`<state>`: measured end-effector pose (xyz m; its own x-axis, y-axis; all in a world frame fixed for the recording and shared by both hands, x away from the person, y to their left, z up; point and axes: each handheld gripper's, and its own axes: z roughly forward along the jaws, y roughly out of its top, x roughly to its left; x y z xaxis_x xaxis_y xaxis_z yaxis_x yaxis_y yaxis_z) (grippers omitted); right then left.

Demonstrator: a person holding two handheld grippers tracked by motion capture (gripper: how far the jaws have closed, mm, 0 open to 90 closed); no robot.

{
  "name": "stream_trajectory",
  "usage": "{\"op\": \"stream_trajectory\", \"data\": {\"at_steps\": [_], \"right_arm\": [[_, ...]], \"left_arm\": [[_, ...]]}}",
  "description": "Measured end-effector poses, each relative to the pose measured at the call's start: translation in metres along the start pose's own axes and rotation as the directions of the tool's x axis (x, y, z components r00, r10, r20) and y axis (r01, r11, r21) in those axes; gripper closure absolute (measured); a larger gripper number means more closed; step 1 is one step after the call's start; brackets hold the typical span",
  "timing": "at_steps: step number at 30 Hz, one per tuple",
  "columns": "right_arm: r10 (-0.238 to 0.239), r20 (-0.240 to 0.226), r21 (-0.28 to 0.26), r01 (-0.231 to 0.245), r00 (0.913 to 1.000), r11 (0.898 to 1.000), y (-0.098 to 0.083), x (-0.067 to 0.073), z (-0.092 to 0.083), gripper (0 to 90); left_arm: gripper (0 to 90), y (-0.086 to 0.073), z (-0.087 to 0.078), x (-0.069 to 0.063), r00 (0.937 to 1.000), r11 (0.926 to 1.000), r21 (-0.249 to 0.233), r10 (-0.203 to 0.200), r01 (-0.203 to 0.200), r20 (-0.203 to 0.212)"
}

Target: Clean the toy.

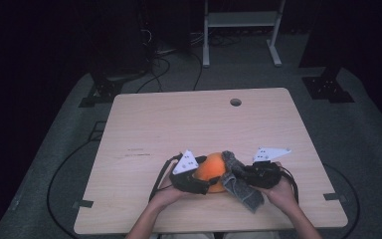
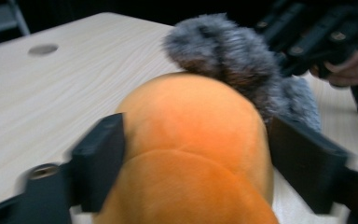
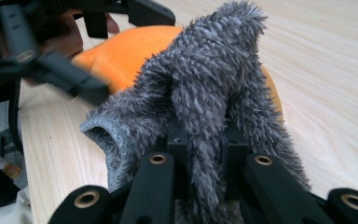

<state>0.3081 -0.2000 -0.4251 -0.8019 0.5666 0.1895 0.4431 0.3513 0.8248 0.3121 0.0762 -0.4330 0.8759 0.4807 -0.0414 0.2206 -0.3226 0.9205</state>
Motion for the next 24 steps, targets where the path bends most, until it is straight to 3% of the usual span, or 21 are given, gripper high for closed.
{"op": "stream_trajectory", "data": {"at_steps": [2,4,8,11,13,15,17,19,21,23,24], "right_arm": [[0.001,-0.005,-0.007,-0.001,1.0000,1.000,0.000,-0.001,0.000,78.0],[0.038,-0.011,-0.003,-0.038,0.9992,0.999,-0.007,-0.011,-0.001,78.0],[0.064,0.074,0.040,-0.067,0.9952,0.997,-0.017,-0.022,-0.009,78.0],[0.065,0.031,-0.029,-0.064,0.9974,0.998,-0.009,-0.018,-0.018,78.0],[0.039,0.017,-0.036,-0.038,0.9991,0.999,-0.001,-0.011,-0.015,77.9],[0.023,0.022,-0.002,-0.023,0.9995,1.000,-0.002,-0.008,-0.004,78.0],[0.022,0.014,0.010,-0.022,0.9997,1.000,-0.005,-0.007,0.000,78.0],[-0.012,0.027,0.025,0.012,0.9996,1.000,-0.005,-0.001,-0.001,78.0],[-0.024,0.024,0.032,0.023,0.9994,0.999,-0.007,0.002,-0.003,77.9],[-0.027,0.024,0.040,0.026,0.9994,0.999,-0.009,0.001,-0.004,77.9],[-0.021,0.022,0.042,0.020,0.9995,0.999,-0.009,0.000,-0.005,77.9]], "left_arm": [[31.6,-0.002,-0.002,0.003,0.9999,0.9994,0.033,-0.011,0.011,0.006],[34.2,-0.002,-0.003,-0.001,0.9996,0.9978,0.061,0.027,-0.026,-0.008],[36.0,-0.002,-0.004,-0.008,0.9964,0.9914,0.100,0.085,-0.084,0.003],[36.5,-0.003,-0.006,-0.006,0.9954,0.9895,0.109,0.092,-0.094,0.024],[36.4,-0.003,-0.008,-0.004,0.9954,0.9892,0.112,0.091,-0.094,0.030],[32.8,-0.001,-0.009,-0.002,0.9970,0.9930,0.098,0.062,-0.066,0.047],[21.4,0.003,-0.010,0.001,0.9977,0.9971,0.076,-0.009,0.004,0.067],[15.4,0.006,-0.009,0.003,0.9960,0.9954,0.077,-0.062,0.057,0.064],[12.3,0.004,-0.004,0.002,0.9970,0.9899,0.130,-0.064,0.057,0.045],[12.7,0.001,-0.001,0.001,0.9966,0.9901,0.126,-0.069,0.063,0.046],[17.7,0.001,-0.001,0.000,0.9976,0.9902,0.130,-0.057,0.051,0.040]]}}
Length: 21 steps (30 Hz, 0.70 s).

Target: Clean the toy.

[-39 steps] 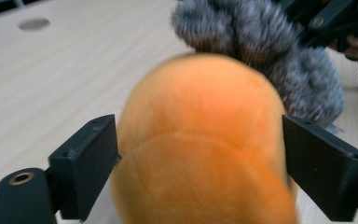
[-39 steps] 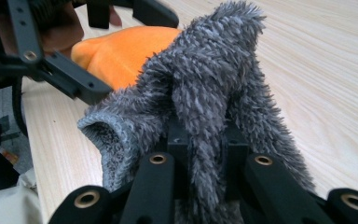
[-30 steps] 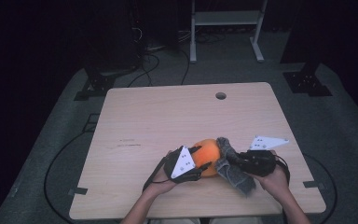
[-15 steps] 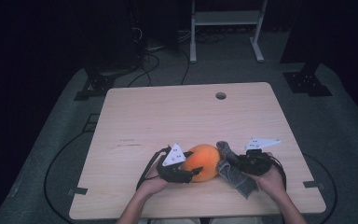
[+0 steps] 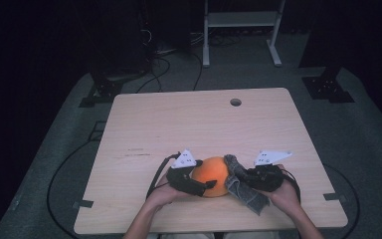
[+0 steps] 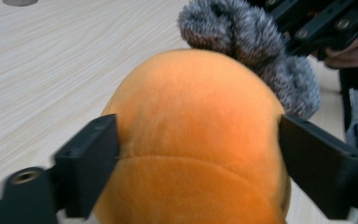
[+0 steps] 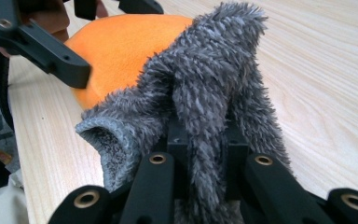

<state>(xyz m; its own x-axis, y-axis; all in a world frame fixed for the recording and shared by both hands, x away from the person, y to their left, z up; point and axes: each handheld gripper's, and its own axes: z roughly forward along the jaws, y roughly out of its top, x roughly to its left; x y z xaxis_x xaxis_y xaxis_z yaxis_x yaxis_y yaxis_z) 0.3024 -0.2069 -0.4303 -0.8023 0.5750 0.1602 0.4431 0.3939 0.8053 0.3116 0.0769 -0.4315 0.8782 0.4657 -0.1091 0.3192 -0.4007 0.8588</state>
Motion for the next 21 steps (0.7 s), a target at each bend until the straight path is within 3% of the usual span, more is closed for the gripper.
{"op": "stream_trajectory", "data": {"at_steps": [2,4,7,11,13,16,18,21], "right_arm": [[0.005,0.000,-0.002,-0.005,1.0000,1.000,-0.001,-0.001,-0.001,77.9],[0.003,0.010,-0.007,-0.003,0.9999,1.000,0.000,0.000,-0.004,77.9],[-0.014,0.035,-0.041,0.015,0.9993,0.999,0.005,0.002,-0.014,78.0],[-0.004,0.021,-0.093,0.006,0.9998,0.996,0.011,0.003,-0.019,78.1],[-0.005,0.019,-0.079,0.006,0.9998,0.997,0.012,0.003,-0.013,78.1],[0.009,-0.004,-0.076,-0.009,1.0000,0.997,0.010,0.002,-0.007,78.1],[-0.012,-0.014,-0.058,0.011,0.9998,0.998,0.011,0.008,-0.006,78.0],[-0.032,-0.016,-0.048,0.031,0.9993,0.998,0.009,0.013,-0.006,77.9]], "left_arm": [[31.0,0.000,0.000,-0.005,0.9986,0.9988,0.003,0.048,-0.048,-0.021],[39.7,0.002,-0.001,-0.009,0.9934,0.9937,-0.034,0.106,-0.107,-0.045],[43.4,0.004,-0.001,-0.009,0.9884,0.9843,-0.092,0.148,-0.150,-0.036],[43.1,0.001,0.008,-0.009,0.9805,0.9761,-0.093,0.196,-0.196,-0.017],[38.9,0.001,0.007,-0.006,0.9833,0.9797,-0.085,0.182,-0.181,0.001],[21.7,0.002,-0.001,0.000,0.9972,0.9928,-0.100,0.070,-0.067,0.027],[16.9,0.004,-0.005,0.004,0.9995,0.9936,-0.112,0.012,-0.009,0.029],[16.4,0.000,0.002,0.006,0.9994,0.9990,-0.032,-0.030,0.031,0.015]]}}
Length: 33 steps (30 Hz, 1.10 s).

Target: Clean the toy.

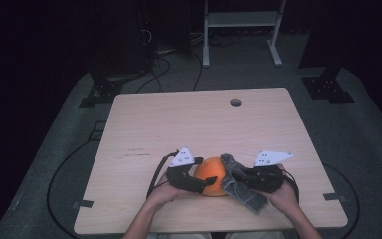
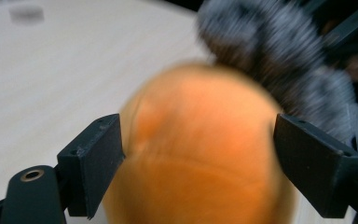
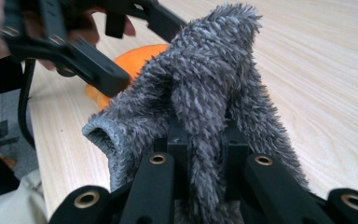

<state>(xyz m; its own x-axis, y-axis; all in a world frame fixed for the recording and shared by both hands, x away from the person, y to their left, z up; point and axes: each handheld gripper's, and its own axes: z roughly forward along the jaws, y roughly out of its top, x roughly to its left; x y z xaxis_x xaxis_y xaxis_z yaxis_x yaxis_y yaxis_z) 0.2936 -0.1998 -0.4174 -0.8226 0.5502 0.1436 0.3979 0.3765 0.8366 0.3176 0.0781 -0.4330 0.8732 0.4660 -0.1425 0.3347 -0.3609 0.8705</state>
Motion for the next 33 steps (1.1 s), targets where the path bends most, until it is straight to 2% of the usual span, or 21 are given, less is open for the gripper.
{"op": "stream_trajectory", "data": {"at_steps": [4,8,10,13,15,17,21,22,24,26,27,28,29,30,32,33], "right_arm": [[0.031,0.004,0.024,-0.031,0.9995,0.999,-0.010,-0.012,-0.003,77.7],[0.076,0.061,0.071,-0.081,0.9952,0.994,-0.021,-0.028,-0.005,77.8],[0.071,0.054,0.050,-0.073,0.9960,0.996,-0.018,-0.026,-0.008,77.8],[0.043,0.001,-0.013,-0.043,0.9991,0.999,-0.005,-0.013,-0.010,77.8],[0.030,0.001,-0.004,-0.030,0.9996,1.000,-0.004,-0.010,-0.005,77.6],[0.049,-0.010,0.004,-0.049,0.9988,0.999,-0.008,-0.013,-0.001,77.5],[0.076,0.064,0.056,-0.079,0.9950,0.995,-0.019,-0.025,-0.002,77.5],[0.085,0.058,0.054,-0.088,0.9947,0.995,-0.020,-0.027,-0.004,77.6],[0.075,0.029,0.017,-0.075,0.9968,0.997,-0.014,-0.022,-0.010,77.6],[0.060,-0.032,-0.034,-0.061,0.9977,0.998,-0.006,-0.015,-0.012,77.6],[0.044,-0.046,-0.043,-0.046,0.9980,0.998,-0.002,-0.010,-0.011,77.5],[0.026,-0.043,-0.030,-0.028,0.9987,0.999,0.000,-0.006,-0.007,77.4],[0.012,-0.034,-0.009,-0.012,0.9993,1.000,0.000,-0.004,-0.002,77.4],[0.009,-0.033,0.013,-0.008,0.9994,1.000,-0.003,-0.004,0.003,77.4],[0.023,-0.041,0.016,-0.023,0.9989,1.000,-0.006,-0.006,0.003,77.4],[0.028,-0.042,0.018,-0.027,0.9987,0.999,-0.007,-0.008,0.001,77.4]], "left_arm": [[21.9,-0.002,0.001,-0.002,0.9997,0.9997,0.016,0.021,-0.020,-0.009],[23.2,-0.005,-0.001,-0.001,0.9996,0.9992,0.029,0.029,-0.029,-0.002],[23.6,-0.005,-0.001,-0.001,0.9991,0.9982,0.042,0.043,-0.043,0.001],[23.8,-0.005,-0.001,-0.001,0.9985,0.9973,0.049,0.054,-0.054,0.002],[23.9,-0.006,-0.002,-0.001,0.9978,0.9962,0.057,0.065,-0.066,0.006],[24.1,-0.007,-0.003,-0.002,0.9977,0.9959,0.059,0.068,-0.068,0.008],[24.1,-0.007,-0.002,-0.003,0.9961,0.9942,0.061,0.088,-0.088,0.012],[24.1,-0.007,-0.002,-0.004,0.9948,0.9927,0.065,0.101,-0.101,0.013],[24.1,-0.007,-0.002,-0.004,0.9945,0.9925,0.064,0.104,-0.104,0.014],[24.1,-0.007,-0.001,-0.004,0.9942,0.9923,0.062,0.107,-0.108,0.015],[24.1,-0.007,-0.001,-0.005,0.9939,0.9922,0.060,0.109,-0.110,0.014],[23.4,-0.006,-0.002,-0.005,0.9933,0.9914,0.061,0.115,-0.116,0.017],[20.9,-0.005,-0.003,-0.005,0.9938,0.9925,0.052,0.110,-0.110,0.020],[16.7,-0.002,-0.004,-0.004,0.9954,0.9933,0.065,0.095,-0.095,0.012],[5.6,0.003,-0.003,-0.003,0.9984,0.9936,0.103,0.049,-0.046,-0.027],[3.5,0.003,-0.001,-0.002,0.9991,0.9927,0.116,0.034,-0.031,-0.025]]}}
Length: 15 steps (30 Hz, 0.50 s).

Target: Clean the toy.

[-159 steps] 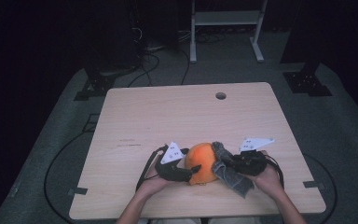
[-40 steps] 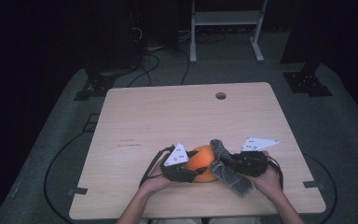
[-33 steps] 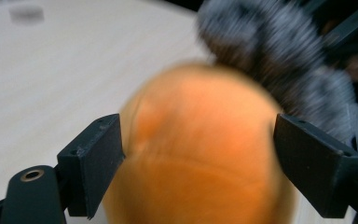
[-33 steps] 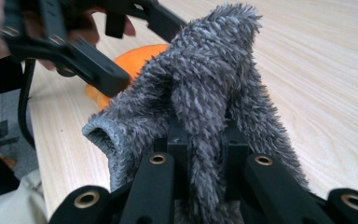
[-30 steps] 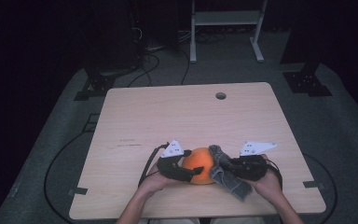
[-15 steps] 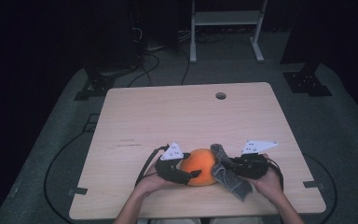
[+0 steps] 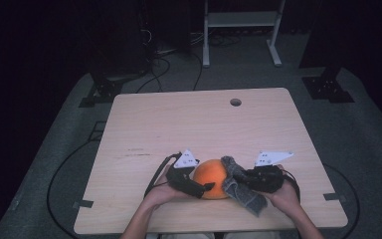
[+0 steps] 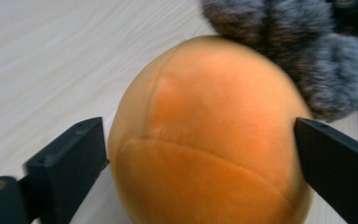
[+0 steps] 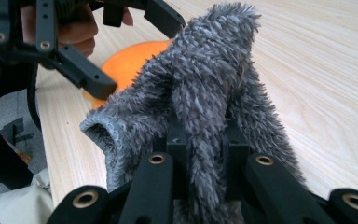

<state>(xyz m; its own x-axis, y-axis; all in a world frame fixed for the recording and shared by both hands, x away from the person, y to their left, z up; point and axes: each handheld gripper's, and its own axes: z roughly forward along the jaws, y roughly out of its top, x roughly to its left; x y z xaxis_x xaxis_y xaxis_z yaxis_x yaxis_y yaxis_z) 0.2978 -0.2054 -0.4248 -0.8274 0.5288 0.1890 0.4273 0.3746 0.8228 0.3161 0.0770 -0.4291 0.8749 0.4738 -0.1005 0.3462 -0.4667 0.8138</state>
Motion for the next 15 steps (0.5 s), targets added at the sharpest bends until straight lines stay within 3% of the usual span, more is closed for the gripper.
{"op": "stream_trajectory", "data": {"at_steps": [2,4,6,8,9,11,13,14,15], "right_arm": [[-0.007,0.003,0.005,0.007,1.0000,1.000,-0.001,0.001,-0.001,77.3],[-0.015,0.000,0.018,0.015,0.9999,1.000,-0.001,0.002,-0.002,77.3],[-0.011,0.003,0.017,0.011,0.9999,1.000,-0.001,0.001,-0.005,77.4],[-0.015,0.021,0.001,0.015,0.9997,1.000,0.002,0.001,-0.010,77.4],[-0.029,0.038,-0.011,0.030,0.9988,0.999,0.004,0.003,-0.014,77.5],[-0.051,0.052,-0.051,0.054,0.9973,0.997,0.010,0.009,-0.020,77.6],[-0.081,0.042,-0.071,0.084,0.9958,0.994,0.017,0.018,-0.017,77.6],[-0.106,0.050,-0.055,0.109,0.9931,0.993,0.020,0.023,-0.012,77.6],[-0.123,0.062,-0.030,0.125,0.9905,0.992,0.021,0.026,-0.006,77.6]], "left_arm": [[4.9,-0.003,0.006,-0.002,0.9991,0.9997,0.024,-0.004,0.003,0.043],[11.7,-0.007,0.008,-0.004,0.9985,0.9997,0.011,0.021,-0.022,0.051],[24.7,-0.005,0.005,-0.007,0.9979,0.9984,-0.016,0.054,-0.054,0.034],[32.8,-0.002,0.001,-0.011,0.9943,0.9915,-0.074,0.107,-0.107,-0.010],[33.8,0.000,0.001,-0.014,0.9875,0.9842,-0.089,0.150,-0.153,-0.049],[34.3,0.002,0.006,-0.021,0.9658,0.9668,-0.085,0.230,-0.241,-0.120],[32.4,0.002,0.011,-0.026,0.9511,0.9521,-0.087,0.281,-0.293,-0.128],[31.0,0.001,0.012,-0.028,0.9399,0.9418,-0.082,0.314,-0.326,-0.135],[29.6,0.000,0.013,-0.028,0.9340,0.9381,-0.063,0.330,-0.341,-0.137]]}}
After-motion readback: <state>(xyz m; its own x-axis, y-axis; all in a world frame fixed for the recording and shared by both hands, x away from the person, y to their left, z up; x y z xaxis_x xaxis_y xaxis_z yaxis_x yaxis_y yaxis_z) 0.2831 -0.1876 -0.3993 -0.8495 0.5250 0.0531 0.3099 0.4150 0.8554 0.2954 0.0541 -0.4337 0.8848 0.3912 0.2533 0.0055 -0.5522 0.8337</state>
